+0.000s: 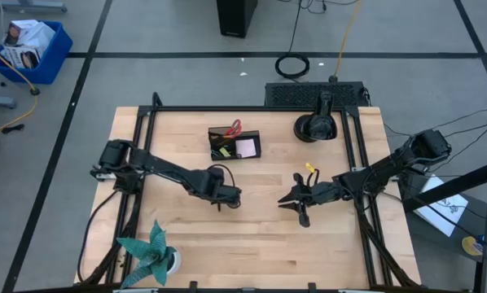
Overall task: Pick and place office supplies into organizer
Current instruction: Put the black pen into the black desk organizer
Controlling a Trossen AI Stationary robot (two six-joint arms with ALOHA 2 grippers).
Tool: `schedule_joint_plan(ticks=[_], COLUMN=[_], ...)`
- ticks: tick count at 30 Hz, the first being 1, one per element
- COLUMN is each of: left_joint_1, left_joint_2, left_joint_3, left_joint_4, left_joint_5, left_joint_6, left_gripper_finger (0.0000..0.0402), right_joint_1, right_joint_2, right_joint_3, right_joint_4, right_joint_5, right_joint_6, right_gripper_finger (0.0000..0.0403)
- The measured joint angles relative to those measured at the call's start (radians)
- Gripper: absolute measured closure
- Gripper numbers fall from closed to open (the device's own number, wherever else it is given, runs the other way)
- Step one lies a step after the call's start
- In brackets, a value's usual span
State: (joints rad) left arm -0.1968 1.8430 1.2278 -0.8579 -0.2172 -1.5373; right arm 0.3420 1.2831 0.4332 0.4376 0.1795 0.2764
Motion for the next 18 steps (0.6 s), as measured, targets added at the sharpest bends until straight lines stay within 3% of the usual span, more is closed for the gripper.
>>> schedule_joint_plan(ticks=[18], left_joint_1=[0.0], left_joint_2=[0.005], left_joint_3=[-0.012], left_joint_4=[0.018], left_joint_5=[-0.001], left_joint_6=[-0.016], left_gripper_finger=[0.0261], right_joint_1=[0.0], right_joint_2=[0.0], right_joint_3=[0.0], right_joint_4=[-0.001], right_joint_5=[0.001], right_joint_6=[0.0], right_gripper_finger=[0.0344])
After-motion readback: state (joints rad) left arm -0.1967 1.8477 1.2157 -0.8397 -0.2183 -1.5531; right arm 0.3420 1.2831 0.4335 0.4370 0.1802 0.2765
